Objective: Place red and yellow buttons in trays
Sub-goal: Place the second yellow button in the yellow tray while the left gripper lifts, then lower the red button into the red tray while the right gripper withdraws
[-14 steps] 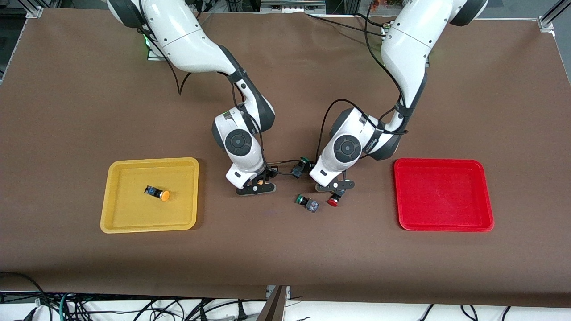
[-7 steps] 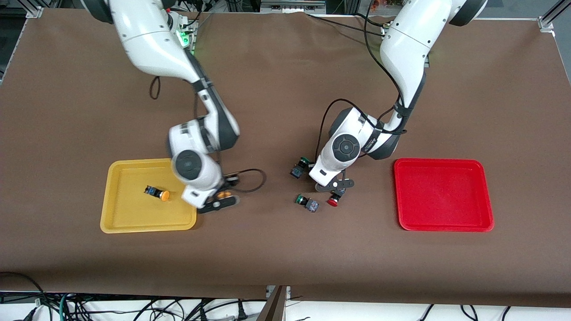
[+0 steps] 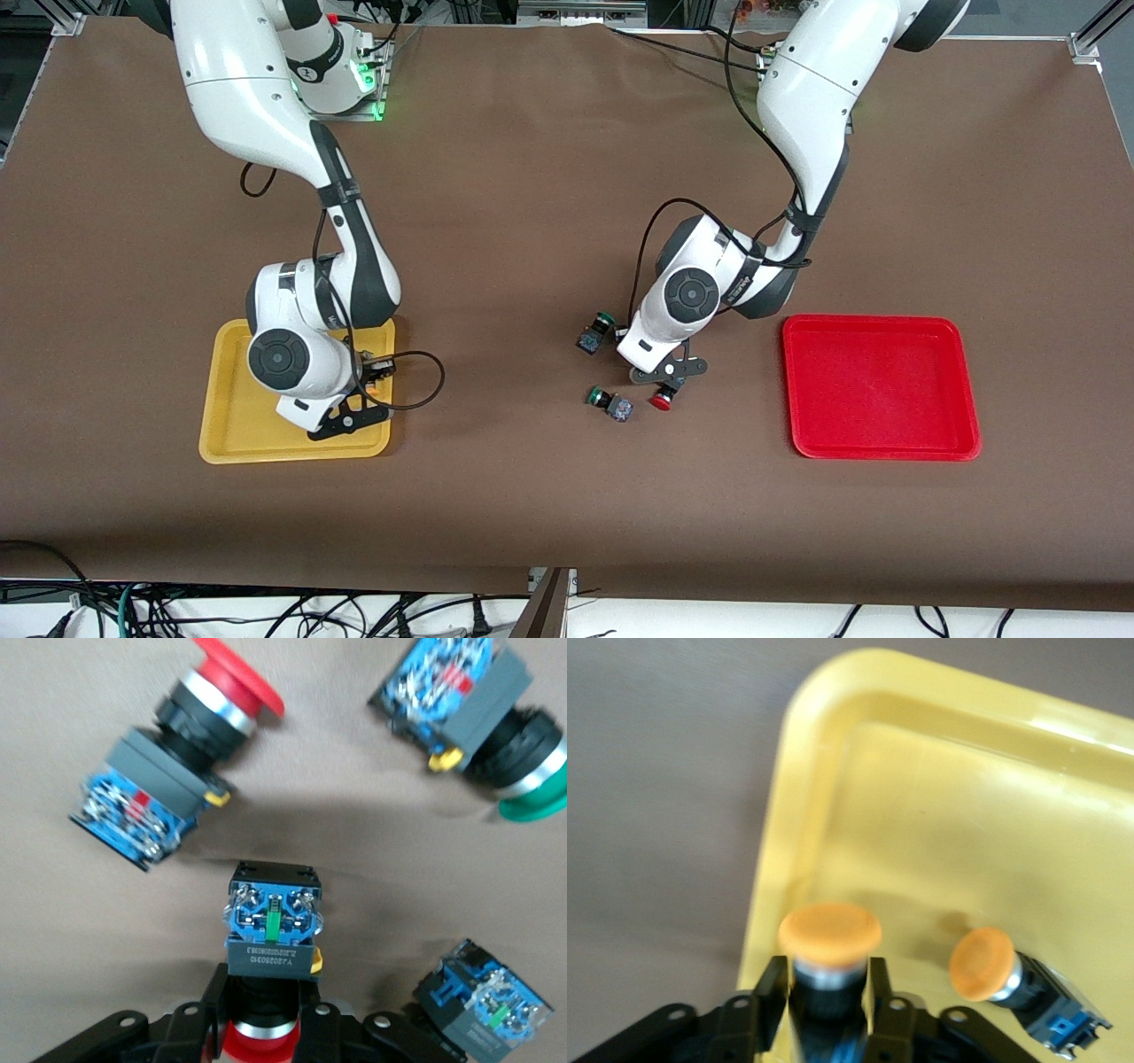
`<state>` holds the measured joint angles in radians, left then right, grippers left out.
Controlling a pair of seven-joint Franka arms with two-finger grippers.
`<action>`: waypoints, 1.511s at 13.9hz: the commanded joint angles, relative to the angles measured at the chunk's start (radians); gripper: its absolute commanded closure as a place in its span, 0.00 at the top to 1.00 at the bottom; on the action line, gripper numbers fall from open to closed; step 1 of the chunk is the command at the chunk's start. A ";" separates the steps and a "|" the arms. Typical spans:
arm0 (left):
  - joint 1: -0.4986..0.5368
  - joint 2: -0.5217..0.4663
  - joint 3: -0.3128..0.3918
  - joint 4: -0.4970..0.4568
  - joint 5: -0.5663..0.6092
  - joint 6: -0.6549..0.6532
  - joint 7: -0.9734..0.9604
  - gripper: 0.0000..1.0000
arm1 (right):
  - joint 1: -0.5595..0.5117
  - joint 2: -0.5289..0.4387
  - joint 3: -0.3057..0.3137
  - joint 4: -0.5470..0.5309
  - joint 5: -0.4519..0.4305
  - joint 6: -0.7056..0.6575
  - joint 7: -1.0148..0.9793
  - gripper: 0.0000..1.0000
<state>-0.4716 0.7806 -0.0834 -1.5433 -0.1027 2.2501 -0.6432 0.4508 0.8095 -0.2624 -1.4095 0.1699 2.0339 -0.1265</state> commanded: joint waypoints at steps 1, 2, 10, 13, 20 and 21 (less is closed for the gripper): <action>0.039 -0.053 0.008 -0.001 -0.008 -0.010 0.017 0.16 | -0.018 -0.021 0.006 -0.005 0.016 -0.004 -0.009 0.99; 0.063 -0.072 0.008 0.000 -0.008 -0.029 0.051 0.16 | -0.018 -0.029 0.006 0.000 0.016 -0.006 -0.005 0.99; 0.336 -0.146 0.005 -0.001 -0.009 -0.220 0.529 0.20 | -0.012 -0.361 -0.012 -0.037 0.017 -0.187 0.103 0.99; 0.421 -0.152 0.008 -0.006 -0.005 -0.227 0.625 0.20 | -0.012 -0.562 -0.046 -0.089 -0.015 -0.331 0.111 1.00; 0.496 -0.116 0.011 -0.067 0.029 -0.207 0.632 0.22 | -0.059 -0.702 -0.005 -0.171 -0.139 -0.385 0.111 1.00; 0.496 -0.119 0.013 -0.083 0.031 -0.192 0.632 0.22 | -0.126 -0.705 0.070 -0.177 -0.141 -0.376 0.111 1.00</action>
<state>0.0169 0.6763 -0.0651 -1.5856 -0.0919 2.0367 -0.0299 0.4122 0.1206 -0.2931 -1.5528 0.0464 1.6336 -0.0346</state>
